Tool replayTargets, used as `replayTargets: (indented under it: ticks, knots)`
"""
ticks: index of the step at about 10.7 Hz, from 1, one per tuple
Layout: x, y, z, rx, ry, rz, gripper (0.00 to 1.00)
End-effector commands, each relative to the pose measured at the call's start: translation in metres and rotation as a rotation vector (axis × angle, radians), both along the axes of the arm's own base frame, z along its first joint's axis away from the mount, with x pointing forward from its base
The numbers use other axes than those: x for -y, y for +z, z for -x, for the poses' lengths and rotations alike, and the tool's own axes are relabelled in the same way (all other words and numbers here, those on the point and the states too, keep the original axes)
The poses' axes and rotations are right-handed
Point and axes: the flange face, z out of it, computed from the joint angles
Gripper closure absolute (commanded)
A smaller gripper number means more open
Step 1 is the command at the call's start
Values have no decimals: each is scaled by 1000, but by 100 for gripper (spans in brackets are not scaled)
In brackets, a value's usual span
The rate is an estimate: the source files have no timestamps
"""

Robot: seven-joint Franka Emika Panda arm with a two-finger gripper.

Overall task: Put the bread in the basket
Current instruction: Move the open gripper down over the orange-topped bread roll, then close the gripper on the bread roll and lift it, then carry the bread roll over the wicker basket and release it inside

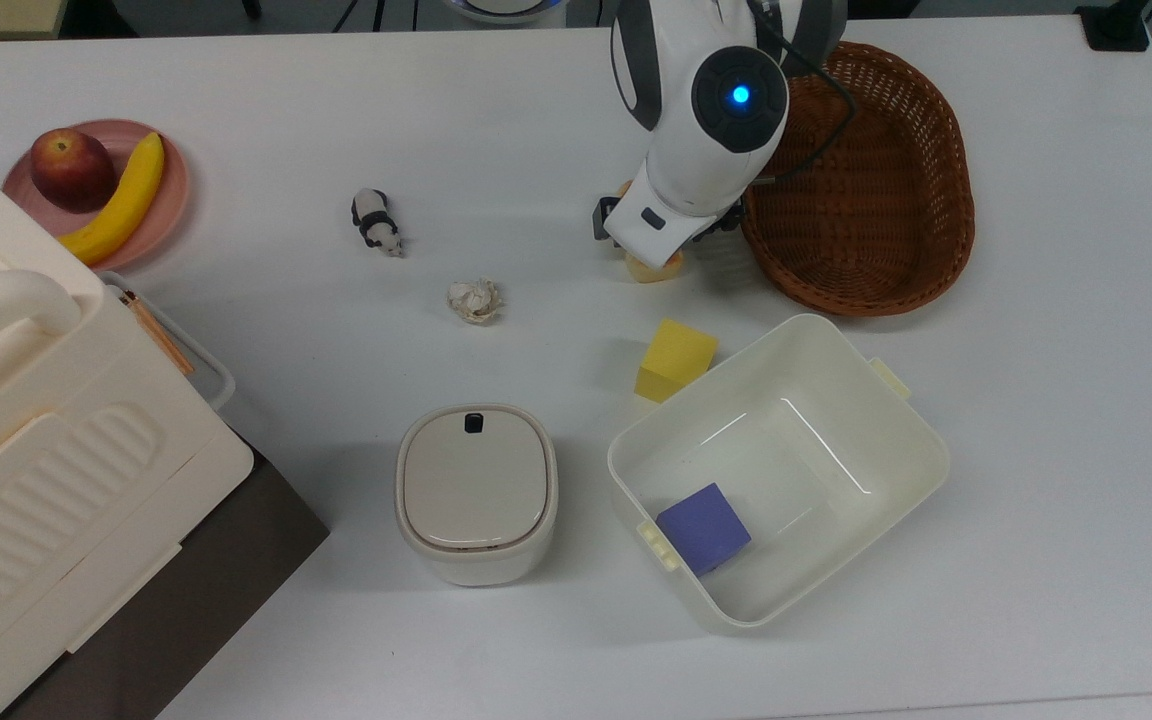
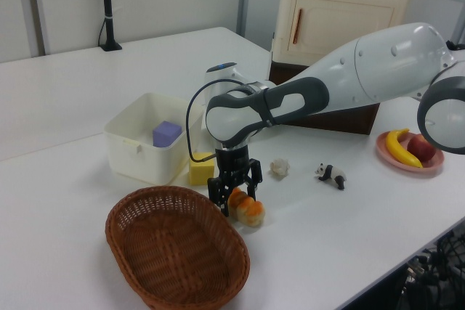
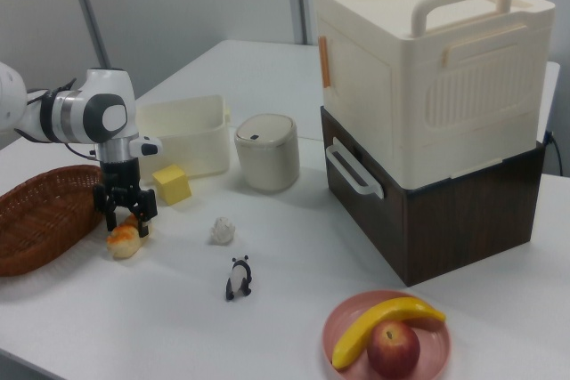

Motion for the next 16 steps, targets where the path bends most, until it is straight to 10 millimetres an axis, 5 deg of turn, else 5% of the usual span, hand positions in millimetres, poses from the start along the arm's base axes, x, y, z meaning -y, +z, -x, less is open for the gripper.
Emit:
replayTargets:
  ticks: [1,3,5,7,8,12,14,16]
  knots:
    - [14,21,-6,35,-8,-32,77]
    - [30,62,-12,68,1,-59,77]
    - [26,107,-23,96,-15,-82,75]
    - [2,142,-29,146,-66,-134,69]
    - [-27,152,-22,162,-69,-140,66]
    - [-119,147,16,153,-129,-118,35]
    - [-137,139,26,124,-152,-128,0]
    - [-144,140,31,122,-140,-117,0]
